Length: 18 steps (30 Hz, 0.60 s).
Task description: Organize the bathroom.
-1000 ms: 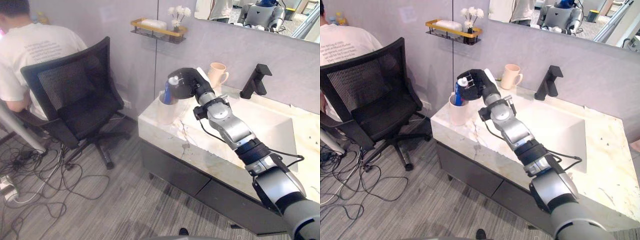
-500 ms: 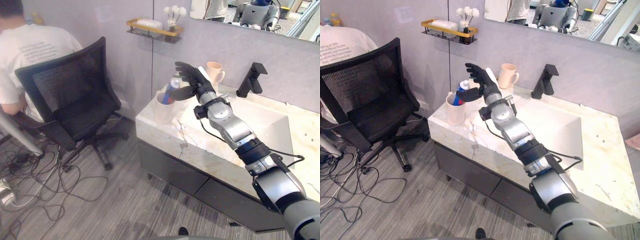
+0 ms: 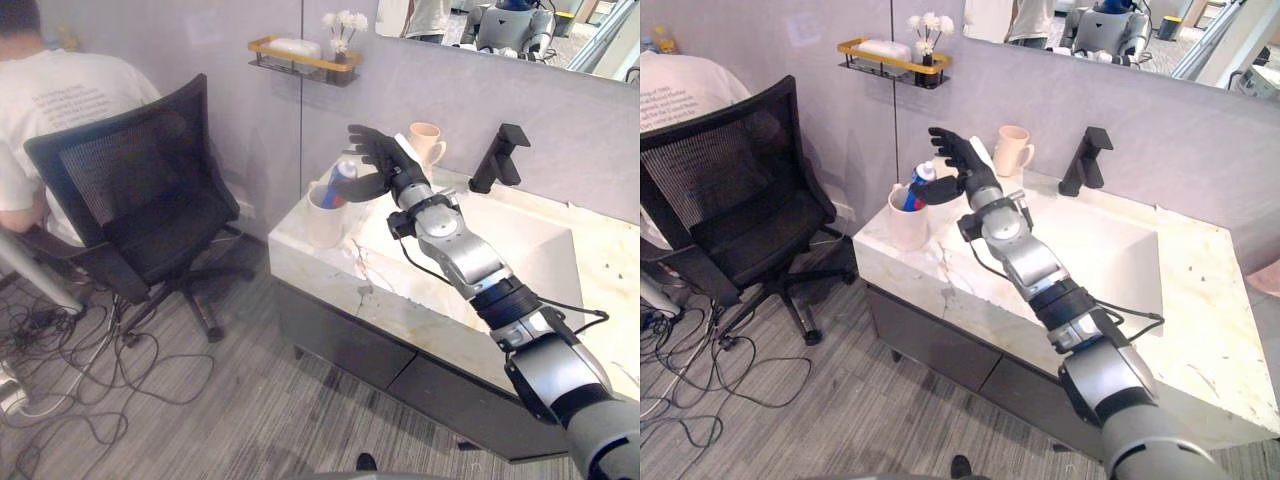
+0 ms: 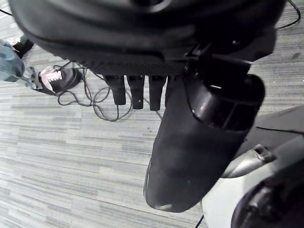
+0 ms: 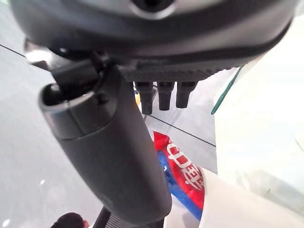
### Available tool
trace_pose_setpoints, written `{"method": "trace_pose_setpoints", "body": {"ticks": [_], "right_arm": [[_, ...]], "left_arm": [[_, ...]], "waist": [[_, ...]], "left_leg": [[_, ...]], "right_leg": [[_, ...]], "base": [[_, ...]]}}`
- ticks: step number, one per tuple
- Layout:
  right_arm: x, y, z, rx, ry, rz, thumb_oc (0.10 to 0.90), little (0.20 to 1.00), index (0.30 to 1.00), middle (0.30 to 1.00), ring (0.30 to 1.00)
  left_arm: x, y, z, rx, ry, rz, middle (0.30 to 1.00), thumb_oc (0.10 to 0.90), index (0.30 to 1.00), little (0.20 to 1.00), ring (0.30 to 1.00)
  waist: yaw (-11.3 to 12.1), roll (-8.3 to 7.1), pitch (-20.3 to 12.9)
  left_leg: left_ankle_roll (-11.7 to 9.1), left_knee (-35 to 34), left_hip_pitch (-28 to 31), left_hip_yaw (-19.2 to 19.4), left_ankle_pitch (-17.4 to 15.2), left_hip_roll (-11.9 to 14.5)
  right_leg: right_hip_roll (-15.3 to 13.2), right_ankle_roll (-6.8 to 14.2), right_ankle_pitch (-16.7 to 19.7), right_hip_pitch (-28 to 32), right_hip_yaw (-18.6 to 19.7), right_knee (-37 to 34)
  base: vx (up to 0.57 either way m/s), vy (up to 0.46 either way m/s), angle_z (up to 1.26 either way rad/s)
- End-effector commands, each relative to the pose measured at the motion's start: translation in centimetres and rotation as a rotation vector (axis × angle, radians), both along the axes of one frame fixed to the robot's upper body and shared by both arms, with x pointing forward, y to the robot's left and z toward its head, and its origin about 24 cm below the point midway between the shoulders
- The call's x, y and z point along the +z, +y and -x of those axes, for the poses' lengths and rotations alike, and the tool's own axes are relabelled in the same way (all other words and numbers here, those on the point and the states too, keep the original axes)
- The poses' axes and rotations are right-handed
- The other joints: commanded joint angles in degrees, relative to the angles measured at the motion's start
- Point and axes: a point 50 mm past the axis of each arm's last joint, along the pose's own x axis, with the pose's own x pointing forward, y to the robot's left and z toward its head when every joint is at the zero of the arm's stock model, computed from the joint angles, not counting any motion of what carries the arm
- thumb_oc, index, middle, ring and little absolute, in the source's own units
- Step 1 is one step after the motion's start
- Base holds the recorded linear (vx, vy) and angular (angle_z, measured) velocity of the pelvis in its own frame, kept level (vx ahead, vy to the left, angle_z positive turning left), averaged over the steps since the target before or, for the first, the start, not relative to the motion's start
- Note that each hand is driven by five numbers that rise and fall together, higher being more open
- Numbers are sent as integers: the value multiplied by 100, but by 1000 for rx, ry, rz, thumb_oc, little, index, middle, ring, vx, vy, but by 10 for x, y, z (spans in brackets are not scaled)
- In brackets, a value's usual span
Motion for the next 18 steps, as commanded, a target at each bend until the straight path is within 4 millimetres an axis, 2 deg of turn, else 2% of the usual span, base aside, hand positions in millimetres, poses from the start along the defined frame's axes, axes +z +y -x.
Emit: {"method": "trace_pose_setpoints", "body": {"ticks": [1,7,10,14,18], "right_arm": [[82,0,7,70,-291,-196,800,900,900,900,900],[91,14,23,211,-277,-406,800,900,900,900,900],[96,16,28,231,-293,-453,800,900,900,900,900],[103,12,34,232,-327,-506,800,900,900,900,900],[117,-2,39,195,-383,-529,800,900,900,900,900]], "left_arm": [[6,24,15,-108,105,-81,900,800,900,900,900],[5,20,15,-98,112,-74,900,800,900,900,900],[5,19,18,-81,115,-74,900,800,900,900,900],[4,18,20,-79,119,-78,900,800,900,900,900],[5,18,21,-93,126,-87,900,800,900,900,900]], "waist": [[25,-285,-395],[-39,-275,-438],[-48,-279,-445],[-50,-292,-469],[-55,-325,-503]], "left_leg": [[433,887,23,581,-684,-47],[456,942,24,649,-720,-72],[459,954,18,631,-725,-70],[469,929,47,631,-729,-70],[470,919,70,628,-736,-53]], "right_leg": [[-445,544,5,-948,703,854],[-428,541,-11,-964,771,886],[-419,533,-24,-971,774,917],[-416,540,-25,-964,762,917],[-411,551,-31,-940,742,907]], "base": [[-26,21,-4],[-13,30,-5],[-2,12,0],[0,16,-1],[0,0,0]]}}
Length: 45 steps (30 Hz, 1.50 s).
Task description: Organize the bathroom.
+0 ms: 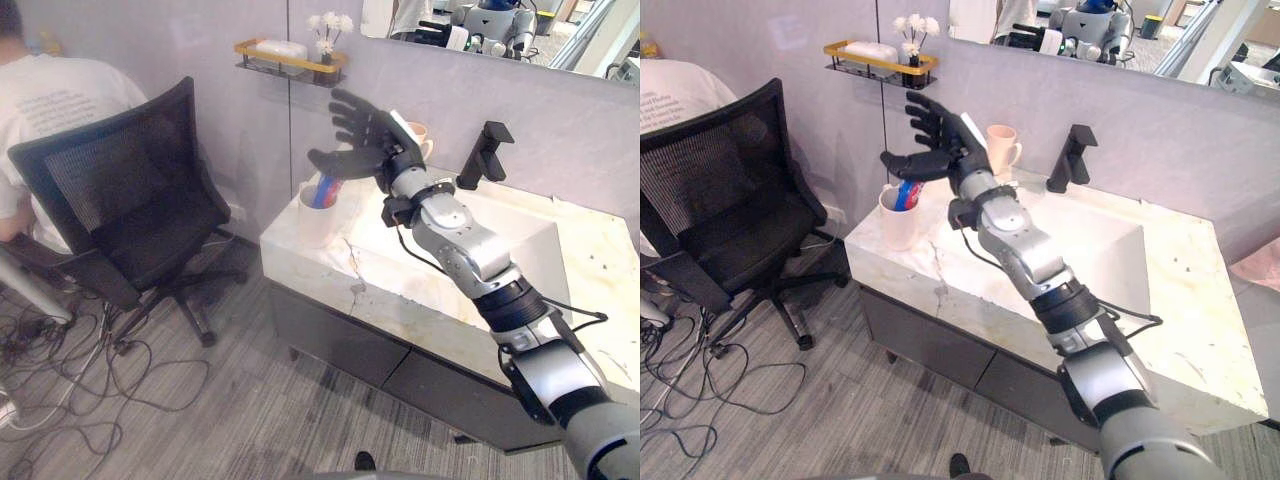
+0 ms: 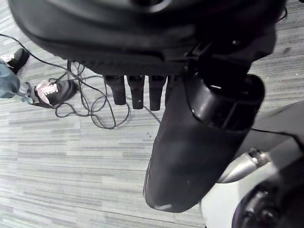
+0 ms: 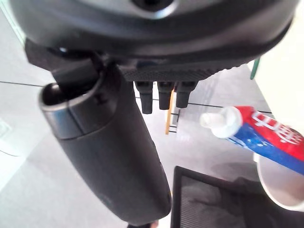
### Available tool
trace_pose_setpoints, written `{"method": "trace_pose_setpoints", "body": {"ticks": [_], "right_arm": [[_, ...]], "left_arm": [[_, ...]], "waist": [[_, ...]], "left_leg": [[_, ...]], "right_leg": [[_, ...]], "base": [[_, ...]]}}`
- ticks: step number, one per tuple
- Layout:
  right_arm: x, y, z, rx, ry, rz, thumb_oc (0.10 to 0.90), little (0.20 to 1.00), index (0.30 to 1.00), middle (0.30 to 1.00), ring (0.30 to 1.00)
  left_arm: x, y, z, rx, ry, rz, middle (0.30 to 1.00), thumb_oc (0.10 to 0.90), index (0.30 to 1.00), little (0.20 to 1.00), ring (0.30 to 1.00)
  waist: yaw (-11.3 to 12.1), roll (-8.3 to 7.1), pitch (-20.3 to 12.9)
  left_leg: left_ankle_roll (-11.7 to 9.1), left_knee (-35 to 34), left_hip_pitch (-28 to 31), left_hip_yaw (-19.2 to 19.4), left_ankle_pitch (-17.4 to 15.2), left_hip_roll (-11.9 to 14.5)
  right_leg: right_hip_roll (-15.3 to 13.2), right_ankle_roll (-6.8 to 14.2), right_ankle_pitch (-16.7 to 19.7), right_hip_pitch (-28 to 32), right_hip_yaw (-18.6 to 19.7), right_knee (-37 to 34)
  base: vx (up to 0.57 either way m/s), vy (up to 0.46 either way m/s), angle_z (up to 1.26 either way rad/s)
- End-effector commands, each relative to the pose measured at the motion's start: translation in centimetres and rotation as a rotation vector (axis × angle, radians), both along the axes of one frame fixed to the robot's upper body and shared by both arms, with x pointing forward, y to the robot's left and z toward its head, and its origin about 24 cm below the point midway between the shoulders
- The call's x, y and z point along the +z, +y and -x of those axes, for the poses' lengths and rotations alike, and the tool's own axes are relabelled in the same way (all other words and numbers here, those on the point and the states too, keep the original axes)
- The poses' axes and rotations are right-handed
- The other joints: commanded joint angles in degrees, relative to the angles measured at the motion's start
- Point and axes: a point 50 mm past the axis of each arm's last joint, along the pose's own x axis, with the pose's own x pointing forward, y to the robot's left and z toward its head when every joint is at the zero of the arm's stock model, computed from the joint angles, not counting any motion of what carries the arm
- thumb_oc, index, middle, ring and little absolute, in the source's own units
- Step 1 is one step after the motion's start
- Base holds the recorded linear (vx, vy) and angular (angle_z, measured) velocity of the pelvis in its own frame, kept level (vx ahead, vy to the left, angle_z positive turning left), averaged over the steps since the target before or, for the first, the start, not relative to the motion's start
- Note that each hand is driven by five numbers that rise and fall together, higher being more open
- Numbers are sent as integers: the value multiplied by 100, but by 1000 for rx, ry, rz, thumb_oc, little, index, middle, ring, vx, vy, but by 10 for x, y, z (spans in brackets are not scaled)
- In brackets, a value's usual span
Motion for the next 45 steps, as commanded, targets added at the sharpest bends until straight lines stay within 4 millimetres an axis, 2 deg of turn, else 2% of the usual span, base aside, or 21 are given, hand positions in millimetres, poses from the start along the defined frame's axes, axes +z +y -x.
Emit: {"method": "trace_pose_setpoints", "body": {"ticks": [1,4,7,9,10,14,15,17,18,24,26,28,29,30,33,34,35,36,39,40,45], "right_arm": [[87,-29,18,-70,-352,-227,800,900,900,900,900],[98,-46,20,-153,-412,-210,800,900,900,900,900],[127,-94,28,-375,-537,-165,800,900,900,900,900],[132,-101,30,-439,-570,-136,800,900,900,900,900],[155,-139,41,-597,-625,-134,800,900,900,900,900],[192,-202,71,-995,-761,-33,800,900,900,900,900],[192,-202,71,-995,-761,-33,800,900,900,900,900],[208,-226,89,-1171,-808,24,800,900,900,900,900],[220,-260,113,-1331,-807,14,800,900,900,900,900],[208,-320,157,-1530,-765,-177,800,900,900,900,900],[183,-355,183,-1632,-697,-273,800,900,900,900,900],[137,-387,200,-1715,-593,-363,800,900,900,900,900],[104,-401,209,-1750,-541,-411,800,900,900,900,900],[77,-411,221,-1786,-492,-465,800,900,900,900,900],[5,-432,254,-1900,-319,-696,800,900,900,900,900],[-9,-434,262,-1916,-289,-743,800,900,900,900,900],[-39,-436,270,-1949,-217,-833,800,900,900,900,900],[-53,-435,272,-1969,-174,-862,800,900,900,900,900],[-143,-415,277,-2080,162,-993,800,900,900,900,900],[-153,-410,276,-2088,202,-1003,800,900,900,900,900],[-251,-354,269,-2035,709,-1013,800,900,900,900,900]], "left_arm": [[5,18,19,-44,113,-86,900,800,900,900,900],[5,17,22,-21,116,-92,900,800,900,900,900],[6,21,26,18,113,-112,900,800,900,900,900],[6,21,25,9,100,-116,900,800,900,900,900],[7,28,21,-19,37,-163,900,800,900,900,900],[10,41,3,15,-138,-210,900,800,900,900,900],[10,41,3,15,-138,-210,900,800,900,900,900],[11,45,-1,95,-169,-204,900,800,900,900,900],[11,47,5,236,-182,-180,900,800,900,900,900],[6,36,16,409,-219,-90,900,800,900,900,900],[3,29,18,485,-261,-19,900,800,900,900,900],[2,26,28,502,-249,-10,900,800,900,900,900],[4,34,30,511,-249,-19,900,800,900,900,900],[6,41,29,508,-254,-23,900,800,900,900,900],[9,51,19,510,-261,-3,900,800,900,900,900],[10,53,18,507,-261,-3,900,800,900,900,900],[11,54,16,508,-258,4,900,800,900,900,900],[10,53,15,508,-256,11,900,800,900,900,900],[9,49,11,478,-247,20,900,800,900,900,900],[9,49,11,477,-247,21,900,800,900,900,900],[7,43,9,479,-254,24,900,800,900,900,900]], "waist": [[61,-326,-515],[51,-350,-541],[-5,-397,-604],[-10,-400,-608],[-64,-442,-670],[-180,-482,-777],[-180,-482,-777],[-256,-507,-825],[-332,-533,-859],[-476,-455,-848],[-609,-360,-807],[-785,-310,-779],[-830,-380,-746],[-800,-456,-710],[-713,-458,-622],[-683,-461,-609],[-668,-427,-582],[-655,-411,-579],[-554,-354,-533],[-552,-347,-529],[-557,-293,-490]], "left_leg": [[467,903,43,545,-721,-36],[467,889,49,539,-721,-26],[456,849,59,538,-711,-9],[452,847,56,541,-709,-5],[444,796,75,541,-684,1],[443,697,104,580,-629,-4],[443,697,104,580,-629,-4],[442,653,113,618,-594,-11],[435,588,135,679,-547,-15],[424,547,120,772,-520,-8],[430,555,106,846,-538,7],[438,557,80,888,-549,26],[442,570,63,891,-552,41],[453,583,46,896,-555,40],[504,653,-23,920,-580,22],[509,674,-38,920,-590,22],[520,707,-48,912,-615,19],[525,708,-59,912,-613,11],[552,746,-119,865,-631,-4],[556,745,-123,859,-629,-5],[602,765,-166,852,-605,-30]], "right_leg": [[-403,551,-29,-884,651,807],[-392,556,-26,-873,649,791],[-374,570,-15,-864,634,763],[-370,574,-11,-868,632,763],[-347,578,21,-858,636,716],[-314,577,63,-826,671,635],[-314,577,63,-826,671,635],[-301,582,99,-823,694,595],[-289,578,156,-821,704,535],[-283,547,177,-828,728,499],[-287,532,177,-836,736,497],[-280,516,170,-835,744,479],[-270,505,169,-822,753,466],[-271,499,176,-818,766,453],[-296,489,194,-828,794,445],[-301,488,196,-830,790,446],[-308,482,196,-808,783,434],[-313,479,205,-812,788,425],[-335,462,245,-808,756,377],[-335,461,249,-811,752,377],[-354,445,289,-844,718,386]], "base": [[0,0,0],[10,-7,0],[14,-23,-3],[12,-24,-1],[35,-65,-6],[31,-48,-4],[19,-22,-8],[43,-42,-14],[56,-57,-18],[21,-48,-24],[-4,-49,-15],[-15,-65,-9],[-18,-53,-7],[-1,-30,-5],[-10,-11,-4],[10,-5,-8],[10,-6,-7],[13,-14,-9],[3,-31,-8],[-8,-39,0],[-7,-26,4]]}}
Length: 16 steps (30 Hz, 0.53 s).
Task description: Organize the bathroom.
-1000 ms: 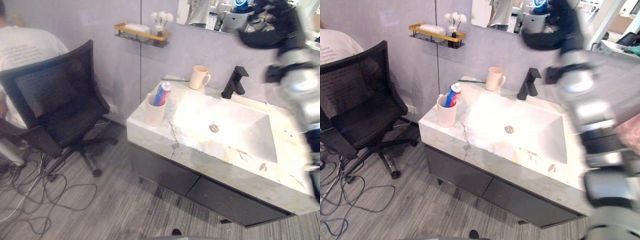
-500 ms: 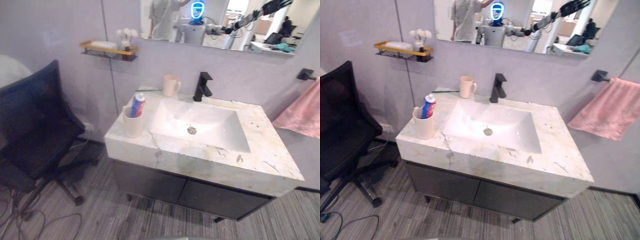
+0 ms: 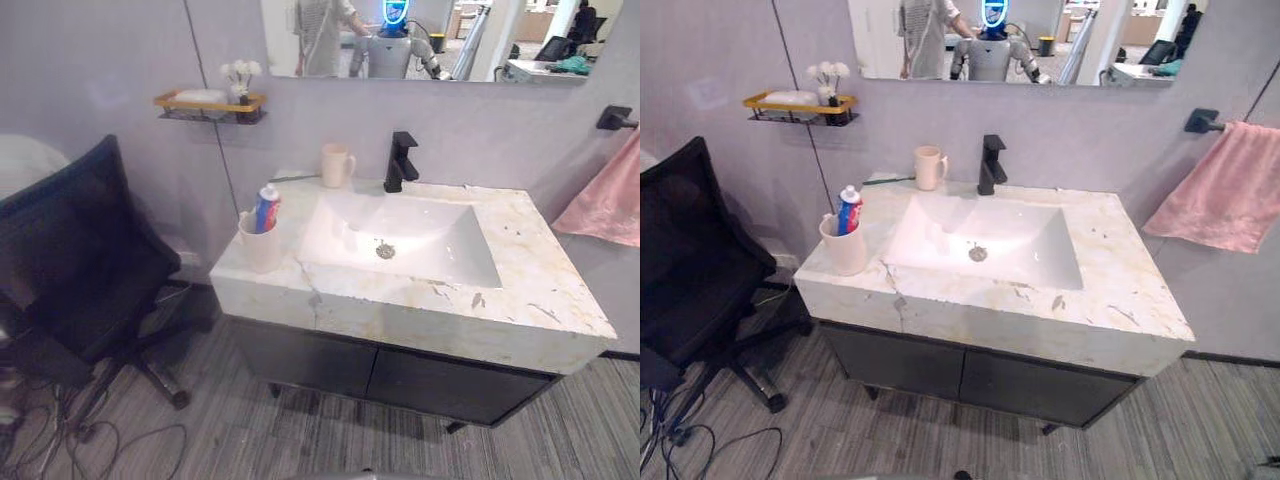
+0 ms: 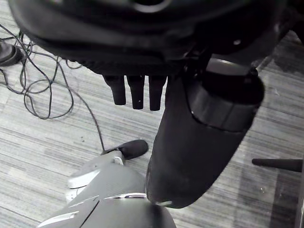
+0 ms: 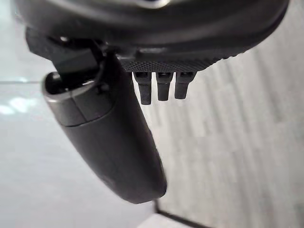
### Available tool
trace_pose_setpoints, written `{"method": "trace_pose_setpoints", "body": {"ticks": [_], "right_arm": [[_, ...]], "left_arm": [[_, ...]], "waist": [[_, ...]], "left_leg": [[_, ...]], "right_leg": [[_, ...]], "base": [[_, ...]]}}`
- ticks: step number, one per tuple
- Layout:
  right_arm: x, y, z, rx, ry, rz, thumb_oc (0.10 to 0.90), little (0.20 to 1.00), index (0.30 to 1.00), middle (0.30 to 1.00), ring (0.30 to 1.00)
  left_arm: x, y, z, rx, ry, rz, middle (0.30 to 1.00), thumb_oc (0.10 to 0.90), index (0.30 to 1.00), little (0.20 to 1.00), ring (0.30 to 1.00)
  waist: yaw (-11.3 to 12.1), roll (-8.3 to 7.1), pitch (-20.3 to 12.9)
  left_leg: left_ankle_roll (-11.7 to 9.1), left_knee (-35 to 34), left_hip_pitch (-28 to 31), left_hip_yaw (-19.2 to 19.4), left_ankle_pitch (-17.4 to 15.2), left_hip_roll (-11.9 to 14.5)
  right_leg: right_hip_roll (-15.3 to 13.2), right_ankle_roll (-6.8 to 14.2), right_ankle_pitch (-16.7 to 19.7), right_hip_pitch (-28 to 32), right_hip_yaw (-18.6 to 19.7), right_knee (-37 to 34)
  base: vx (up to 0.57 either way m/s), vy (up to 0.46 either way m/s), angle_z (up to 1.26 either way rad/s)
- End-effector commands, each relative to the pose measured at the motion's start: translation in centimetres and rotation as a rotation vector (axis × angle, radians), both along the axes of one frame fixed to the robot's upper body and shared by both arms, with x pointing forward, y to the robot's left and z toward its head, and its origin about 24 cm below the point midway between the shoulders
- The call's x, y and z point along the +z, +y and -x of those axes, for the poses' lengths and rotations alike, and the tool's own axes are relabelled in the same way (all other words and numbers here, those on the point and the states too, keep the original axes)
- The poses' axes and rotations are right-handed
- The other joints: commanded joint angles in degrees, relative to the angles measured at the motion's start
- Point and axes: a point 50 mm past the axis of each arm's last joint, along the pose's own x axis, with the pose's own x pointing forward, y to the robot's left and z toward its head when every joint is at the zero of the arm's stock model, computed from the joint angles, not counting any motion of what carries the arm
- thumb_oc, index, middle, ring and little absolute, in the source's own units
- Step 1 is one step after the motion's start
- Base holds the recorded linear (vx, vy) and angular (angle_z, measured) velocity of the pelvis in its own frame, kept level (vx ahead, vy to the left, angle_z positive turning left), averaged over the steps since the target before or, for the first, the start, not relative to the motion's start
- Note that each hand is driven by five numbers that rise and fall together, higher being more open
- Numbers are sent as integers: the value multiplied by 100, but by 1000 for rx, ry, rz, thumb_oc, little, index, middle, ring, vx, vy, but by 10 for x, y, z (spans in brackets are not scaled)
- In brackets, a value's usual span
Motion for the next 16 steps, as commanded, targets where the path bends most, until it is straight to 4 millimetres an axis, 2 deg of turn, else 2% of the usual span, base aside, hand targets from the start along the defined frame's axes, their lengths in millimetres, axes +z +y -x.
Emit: {"method": "trace_pose_setpoints", "body": {"ticks": [1,2,4,5,6,7,8,10,13,14,16], "right_arm": [[0,4,-19,106,7,16,800,900,900,900,900],[-28,29,-17,175,41,-90,800,900,900,900,900],[-64,67,-11,295,65,-212,800,900,900,900,900],[-74,80,-10,344,63,-251,800,900,900,900,900],[-90,102,-9,466,15,-356,800,900,900,900,900],[-97,114,-9,513,9,-380,800,900,900,900,900],[-114,149,-15,755,-10,-517,800,900,900,900,900],[-125,179,-10,961,17,-652,800,900,900,900,900],[-127,183,-7,987,25,-663,800,900,900,900,900],[-135,199,16,1188,105,-814,800,900,900,900,900],[-135,201,18,1227,113,-839,800,900,900,900,900]], "left_arm": [[4,13,-3,-31,18,-46,900,800,900,900,900],[4,11,-2,-27,20,-40,900,800,900,900,900],[2,7,-3,-38,20,-33,900,800,900,900,900],[2,6,-2,-37,19,-29,900,800,900,900,900],[1,4,-3,-41,22,-26,900,800,900,900,900],[1,2,-3,-42,22,-23,900,800,900,900,900],[0,-1,-2,-41,25,-17,900,800,900,900,900],[0,-1,-1,-51,31,-20,900,800,900,900,900],[0,-1,-2,-53,31,-19,900,800,900,900,900],[1,1,-7,-72,32,-27,900,800,900,900,900],[1,1,-12,-82,17,-18,900,800,900,900,900]], "waist": [[118,-445,138],[95,-415,168],[125,-410,192],[129,-408,206],[143,-410,219],[149,-406,228],[148,-409,254],[161,-432,258],[168,-438,259],[200,-472,264],[216,-479,278]], "left_leg": [[540,386,-18,227,-206,-55],[564,390,0,199,-231,-58],[582,374,-30,178,-185,-92],[591,371,-34,164,-184,-100],[600,367,-40,133,-180,-107],[605,361,-40,117,-172,-112],[610,340,-34,87,-148,-125],[620,322,-51,72,-126,-131],[622,325,-61,70,-121,-132],[652,338,-87,84,-137,-142],[668,362,-84,98,-160,-150]], "right_leg": [[-397,312,314,-535,203,492],[-392,314,280,-512,196,513],[-404,308,321,-541,199,499],[-405,309,322,-542,188,498],[-406,306,326,-540,180,495],[-406,301,330,-535,179,490],[-410,287,345,-519,181,468],[-406,287,333,-545,191,479],[-406,286,329,-551,190,486],[-410,302,307,-573,149,510],[-408,311,295,-571,125,526]], "base": [[9,-3,9],[-6,-11,8],[-18,-21,14],[-12,-24,11],[-9,-21,6],[-6,-29,5],[-8,-30,5],[-7,-22,2],[-8,-19,0],[-19,-51,-2],[-12,-57,-7]]}}
